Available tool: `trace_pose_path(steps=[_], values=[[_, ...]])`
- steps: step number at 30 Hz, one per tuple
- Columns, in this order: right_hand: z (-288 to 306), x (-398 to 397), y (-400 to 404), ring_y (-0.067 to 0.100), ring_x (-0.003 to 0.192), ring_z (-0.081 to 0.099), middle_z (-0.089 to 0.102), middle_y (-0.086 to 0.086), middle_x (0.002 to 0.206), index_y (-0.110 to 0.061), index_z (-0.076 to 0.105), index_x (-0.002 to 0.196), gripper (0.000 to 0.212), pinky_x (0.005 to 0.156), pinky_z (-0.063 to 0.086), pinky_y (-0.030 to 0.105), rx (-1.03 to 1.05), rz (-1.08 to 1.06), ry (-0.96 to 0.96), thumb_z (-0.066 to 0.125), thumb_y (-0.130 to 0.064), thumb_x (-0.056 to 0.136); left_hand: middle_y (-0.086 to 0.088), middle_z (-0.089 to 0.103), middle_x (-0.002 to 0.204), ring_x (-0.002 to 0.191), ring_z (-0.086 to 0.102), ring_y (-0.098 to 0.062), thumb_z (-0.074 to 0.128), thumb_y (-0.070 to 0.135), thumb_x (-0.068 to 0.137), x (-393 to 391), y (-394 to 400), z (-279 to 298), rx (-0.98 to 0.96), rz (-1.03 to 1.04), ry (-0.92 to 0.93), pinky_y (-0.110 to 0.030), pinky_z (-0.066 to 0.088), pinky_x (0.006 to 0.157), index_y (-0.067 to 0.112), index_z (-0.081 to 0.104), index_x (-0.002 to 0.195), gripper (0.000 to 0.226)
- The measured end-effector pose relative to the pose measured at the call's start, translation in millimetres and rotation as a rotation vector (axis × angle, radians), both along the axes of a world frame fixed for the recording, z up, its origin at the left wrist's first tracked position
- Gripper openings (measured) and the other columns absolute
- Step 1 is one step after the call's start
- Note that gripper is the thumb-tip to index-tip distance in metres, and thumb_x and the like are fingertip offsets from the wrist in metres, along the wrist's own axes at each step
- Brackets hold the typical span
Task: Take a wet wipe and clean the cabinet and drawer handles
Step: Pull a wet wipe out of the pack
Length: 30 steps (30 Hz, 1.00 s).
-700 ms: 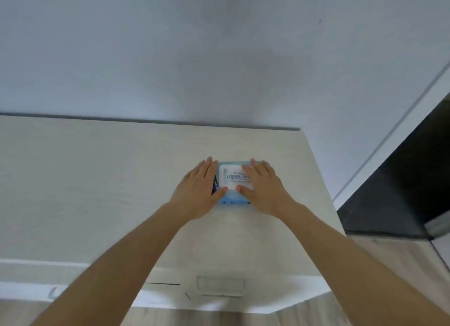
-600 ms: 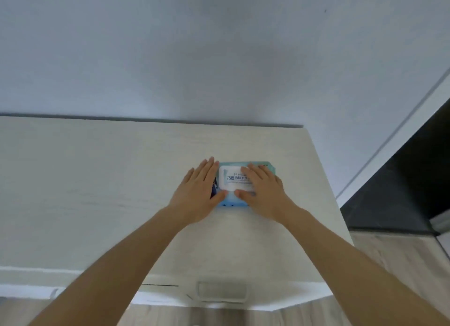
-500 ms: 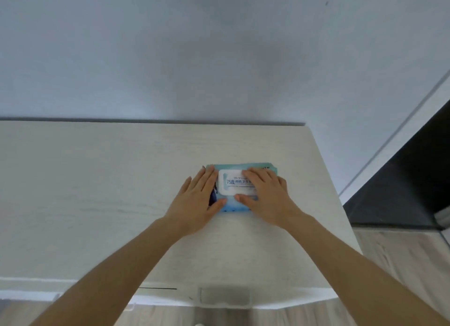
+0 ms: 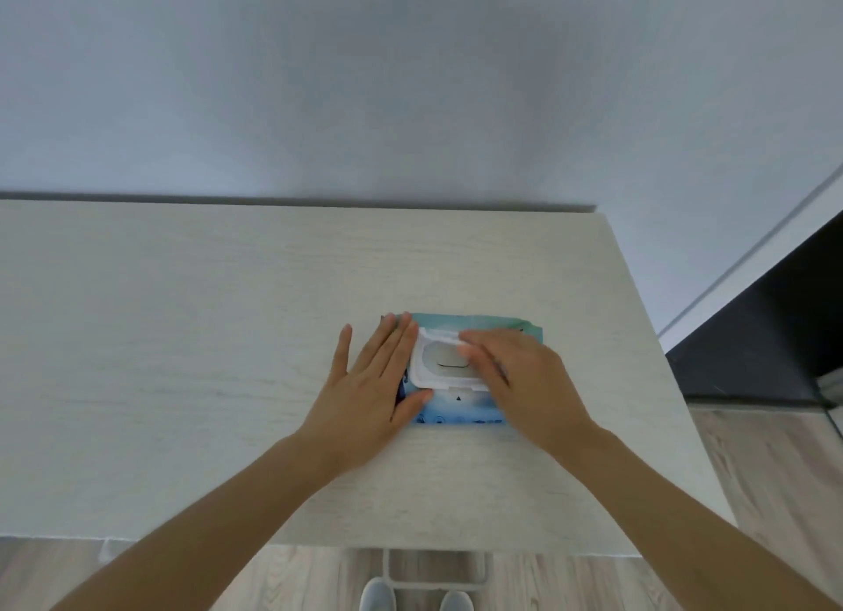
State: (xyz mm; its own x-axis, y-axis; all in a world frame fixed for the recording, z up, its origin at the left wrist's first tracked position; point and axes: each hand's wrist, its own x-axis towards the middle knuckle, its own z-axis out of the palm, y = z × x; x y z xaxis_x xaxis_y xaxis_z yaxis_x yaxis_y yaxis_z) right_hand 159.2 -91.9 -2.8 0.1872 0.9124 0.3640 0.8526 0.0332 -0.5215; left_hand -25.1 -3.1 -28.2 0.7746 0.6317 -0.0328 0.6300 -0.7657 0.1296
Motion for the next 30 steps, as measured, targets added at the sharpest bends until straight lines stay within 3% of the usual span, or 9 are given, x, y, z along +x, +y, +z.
trace_pose_path(steps=[2,4,7,11,15,17,22,27,30], values=[[5.5,3.2,13.7,0.000,0.088,0.054,0.064,-0.008,0.100,-0.017,0.066,0.111,0.024,0.079,0.042,0.007,0.005,-0.080,0.211,0.049,-0.027,0.097,0.011,-0.031,0.151,0.134,-0.034,0.000,-0.006,0.067,0.084,-0.4,1.3,2.9,-0.019,0.009,-0.030,-0.039,-0.026,0.111,0.026,-0.037,0.135,0.072],[6.9,6.7,26.0,-0.003,0.092,0.045,0.051,-0.011,0.106,-0.017,0.059,0.124,0.029,0.078,0.036,0.001,0.020,-0.182,0.204,0.047,-0.022,0.097,0.011,-0.029,0.152,0.138,-0.028,-0.002,0.002,0.071,0.086,0.1,5.5,10.7,-0.017,-0.005,-0.108,-0.039,-0.024,0.112,0.026,-0.033,0.138,0.078],[1.8,9.7,31.7,0.002,0.100,0.039,0.039,-0.010,0.110,-0.020,0.049,0.134,0.038,0.086,0.034,0.009,0.041,-0.308,0.180,0.048,-0.017,0.097,0.010,-0.022,0.155,0.141,-0.024,-0.007,0.005,0.068,0.090,5.5,12.1,21.7,0.065,-0.124,-0.145,-0.040,-0.018,0.115,0.026,-0.024,0.145,0.074],[-4.6,10.0,20.9,0.013,0.115,0.043,0.045,0.000,0.127,-0.021,0.038,0.141,0.047,0.098,0.037,0.021,-0.024,-0.322,0.169,0.049,-0.015,0.096,0.012,-0.029,0.152,0.135,-0.036,-0.008,-0.002,0.075,0.082,17.7,17.6,23.1,0.090,-0.134,-0.024,-0.043,-0.025,0.111,0.030,-0.033,0.139,0.079],[-9.6,3.5,-3.4,0.010,0.116,0.041,0.047,0.001,0.131,-0.020,0.058,0.125,0.034,0.101,0.043,0.035,-0.013,-0.288,0.136,0.060,-0.019,0.091,0.015,-0.028,0.151,0.130,-0.043,-0.005,-0.006,0.078,0.072,19.4,15.1,10.1,-0.021,-0.055,0.023,-0.042,-0.028,0.109,0.031,-0.034,0.135,0.084],[-11.9,-3.6,-13.0,0.009,0.111,0.041,0.050,0.004,0.125,-0.016,0.064,0.118,0.031,0.097,0.045,0.036,-0.018,-0.280,0.129,0.064,-0.020,0.088,0.012,-0.025,0.155,0.132,-0.041,-0.006,-0.006,0.078,0.072,19.2,11.9,5.5,-0.022,-0.033,0.026,-0.043,-0.025,0.111,0.029,-0.033,0.138,0.086],[-16.7,-19.5,-15.6,0.028,0.112,0.050,0.055,0.013,0.119,-0.008,0.064,0.118,0.039,0.094,0.044,0.038,-0.037,-0.323,0.086,0.072,-0.018,0.081,0.010,-0.025,0.155,0.133,-0.040,-0.009,-0.012,0.077,0.070,21.2,10.7,5.4,0.008,-0.017,0.042,-0.046,-0.024,0.111,0.028,-0.036,0.136,0.086],[-20.5,-25.4,-17.0,0.025,0.109,0.051,0.054,0.008,0.121,-0.011,0.066,0.112,0.028,0.089,0.051,0.043,-0.024,-0.357,0.146,0.068,-0.016,0.085,0.015,-0.029,0.151,0.134,-0.039,-0.009,-0.010,0.077,0.071,20.0,8.5,5.9,-0.018,-0.023,0.008,-0.046,-0.025,0.110,0.044,-0.043,0.125,0.072],[-21.4,-26.3,-13.7,0.020,0.113,0.047,0.053,0.003,0.121,-0.011,0.067,0.109,0.026,0.097,0.044,0.037,-0.077,-0.390,0.230,0.068,-0.020,0.084,0.017,-0.032,0.146,0.134,-0.039,-0.010,-0.010,0.078,0.071,20.3,7.6,4.3,-0.023,-0.016,-0.011,-0.047,-0.023,0.111,0.049,-0.039,0.125,0.068]])
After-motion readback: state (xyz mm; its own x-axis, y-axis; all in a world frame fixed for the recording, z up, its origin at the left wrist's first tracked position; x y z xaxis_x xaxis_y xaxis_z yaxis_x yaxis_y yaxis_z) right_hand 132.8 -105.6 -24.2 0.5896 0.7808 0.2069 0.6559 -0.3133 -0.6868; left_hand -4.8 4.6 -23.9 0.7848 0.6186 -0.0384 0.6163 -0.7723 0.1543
